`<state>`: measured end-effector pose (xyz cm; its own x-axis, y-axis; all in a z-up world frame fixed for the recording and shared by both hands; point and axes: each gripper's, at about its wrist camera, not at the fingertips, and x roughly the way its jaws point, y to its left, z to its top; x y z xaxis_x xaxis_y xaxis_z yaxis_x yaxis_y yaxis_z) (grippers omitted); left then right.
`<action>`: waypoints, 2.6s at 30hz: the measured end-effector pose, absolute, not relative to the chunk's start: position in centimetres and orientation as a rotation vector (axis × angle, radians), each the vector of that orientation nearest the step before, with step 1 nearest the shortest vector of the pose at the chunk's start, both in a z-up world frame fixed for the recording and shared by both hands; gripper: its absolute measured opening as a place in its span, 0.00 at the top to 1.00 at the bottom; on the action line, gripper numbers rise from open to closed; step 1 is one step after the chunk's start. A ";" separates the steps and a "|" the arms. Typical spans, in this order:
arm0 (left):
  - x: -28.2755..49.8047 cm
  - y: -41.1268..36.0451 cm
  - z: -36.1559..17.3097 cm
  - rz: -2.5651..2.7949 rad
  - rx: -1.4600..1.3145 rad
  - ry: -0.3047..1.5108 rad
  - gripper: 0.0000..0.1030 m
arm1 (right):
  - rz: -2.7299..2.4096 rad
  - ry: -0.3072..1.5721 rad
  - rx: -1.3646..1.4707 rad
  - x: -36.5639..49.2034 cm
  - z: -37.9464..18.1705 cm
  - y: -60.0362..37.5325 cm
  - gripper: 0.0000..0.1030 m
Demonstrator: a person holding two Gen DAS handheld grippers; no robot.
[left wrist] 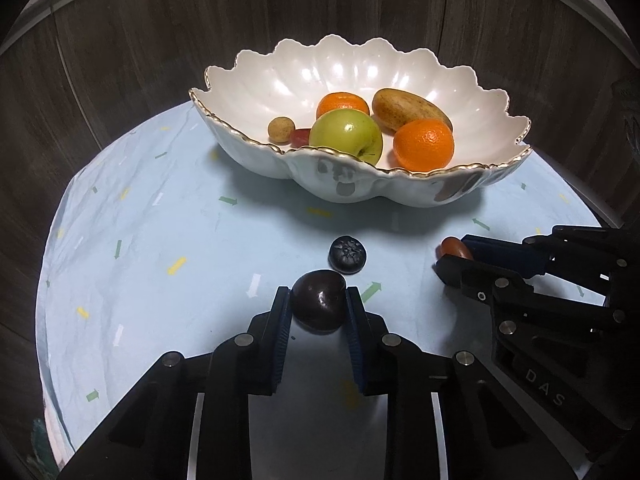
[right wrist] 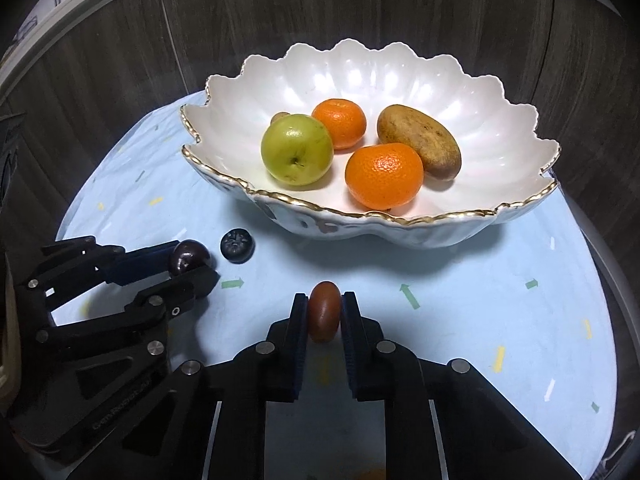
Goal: Organize fruits
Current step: 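Grasp the dark plum with the left tool while the right tool grasps a red date, then lift the plum and red date and carry both tools over the white bowl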
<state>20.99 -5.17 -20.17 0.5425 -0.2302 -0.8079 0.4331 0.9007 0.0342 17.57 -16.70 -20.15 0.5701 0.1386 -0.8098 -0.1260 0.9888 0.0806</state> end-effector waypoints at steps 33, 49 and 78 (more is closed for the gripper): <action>17.9 -5.8 -14.6 -0.351 0.222 0.861 0.75 | 0.140 0.863 0.056 14.6 -14.4 -18.7 0.83; 17.7 -7.0 -11.7 -0.345 0.225 0.825 0.75 | 0.114 0.796 0.077 14.3 -11.3 -20.3 0.83; 21.4 -8.4 -8.7 -0.356 0.206 0.789 0.75 | 0.065 0.721 0.083 17.7 -7.9 -23.8 0.83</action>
